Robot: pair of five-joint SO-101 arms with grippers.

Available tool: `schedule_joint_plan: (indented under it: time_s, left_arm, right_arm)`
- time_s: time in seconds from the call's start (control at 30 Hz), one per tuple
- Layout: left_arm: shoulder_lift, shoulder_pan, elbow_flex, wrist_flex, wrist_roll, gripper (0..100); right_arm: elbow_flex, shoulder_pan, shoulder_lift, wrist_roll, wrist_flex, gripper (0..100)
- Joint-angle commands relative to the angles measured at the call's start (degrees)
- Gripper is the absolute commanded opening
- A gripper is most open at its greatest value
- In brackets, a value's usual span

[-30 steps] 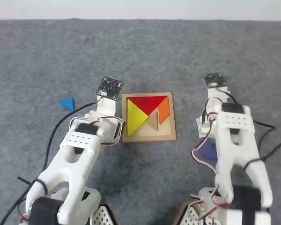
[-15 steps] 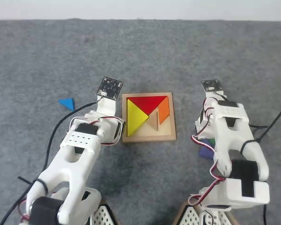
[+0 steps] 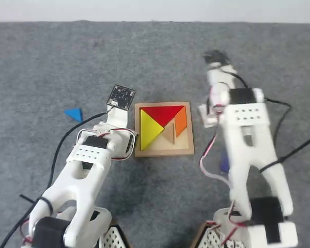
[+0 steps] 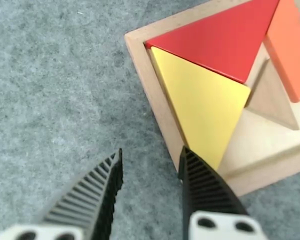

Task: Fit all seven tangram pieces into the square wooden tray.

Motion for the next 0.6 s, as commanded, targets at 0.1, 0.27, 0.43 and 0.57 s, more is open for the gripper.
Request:
schedule_joint_plan:
  time_s: [0.1,0.27,0.43,0.57]
  left_arm:
    - [-2.55,-7.3,-3.91,-0.35,4.84,18]
    - [-2.55,-15.21,-9.45,5.54,10.81,23]
    - [-2.2,-16.79,-9.8,4.22,11.52,25]
    - [-2.2,-16.79,-9.63,3.87,11.43,25]
  right_arm:
    - [2.64,-19.65,1.01,6.24,-4.7,4.6]
    - [5.01,-23.87,8.66,5.98,-12.35,4.6]
    - [4.92,-26.77,14.37,6.07,-16.13,4.6]
    - [4.84,-28.62,17.8,6.07,-17.45,4.6]
